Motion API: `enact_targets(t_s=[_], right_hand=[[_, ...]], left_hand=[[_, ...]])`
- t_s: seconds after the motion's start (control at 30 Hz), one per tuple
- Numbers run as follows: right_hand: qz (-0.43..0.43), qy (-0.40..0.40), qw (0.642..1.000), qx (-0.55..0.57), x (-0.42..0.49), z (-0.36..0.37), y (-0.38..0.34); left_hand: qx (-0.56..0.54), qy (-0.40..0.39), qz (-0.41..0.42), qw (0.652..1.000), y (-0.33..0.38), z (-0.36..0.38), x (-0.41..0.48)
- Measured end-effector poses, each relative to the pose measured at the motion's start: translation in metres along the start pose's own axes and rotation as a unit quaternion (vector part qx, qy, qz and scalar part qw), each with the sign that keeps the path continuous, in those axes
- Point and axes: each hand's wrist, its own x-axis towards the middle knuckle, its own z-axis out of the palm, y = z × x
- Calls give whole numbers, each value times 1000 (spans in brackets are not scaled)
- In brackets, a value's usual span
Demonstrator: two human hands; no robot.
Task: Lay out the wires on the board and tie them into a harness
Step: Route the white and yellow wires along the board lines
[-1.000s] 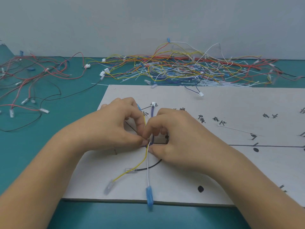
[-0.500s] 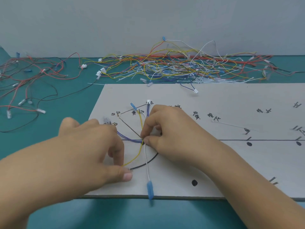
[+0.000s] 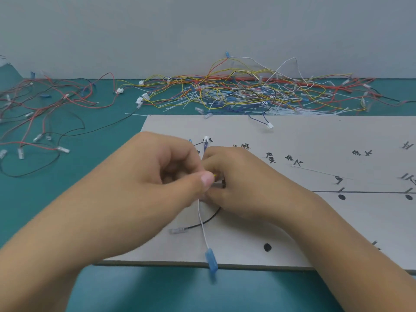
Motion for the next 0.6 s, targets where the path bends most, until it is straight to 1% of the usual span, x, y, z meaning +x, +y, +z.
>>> enact_targets(t_s=[0.1,0.13,0.27,0.33,0.4,0.5,0.6], right_hand=[[-8,19,1000,-11,1,1,1],[-6,26,1000,-9,1,2,2],[1,51,999,11,2,6,6],[4,56,998,16,3,7,7],[10,59,998,18,3,7,8],[20,59,998,22,2,7,7],[31,55,998,28,2,7,7]], left_hand=[[-11,-38,-12,999,4,12,-9],[-5,-38,-25,999,3,12,-14],[64,45,-103,992,-4,18,-43],[106,63,-132,984,-5,28,-55],[142,80,-133,978,-9,35,-63],[164,100,-132,972,-18,37,-67],[166,77,-121,976,-27,36,-72]])
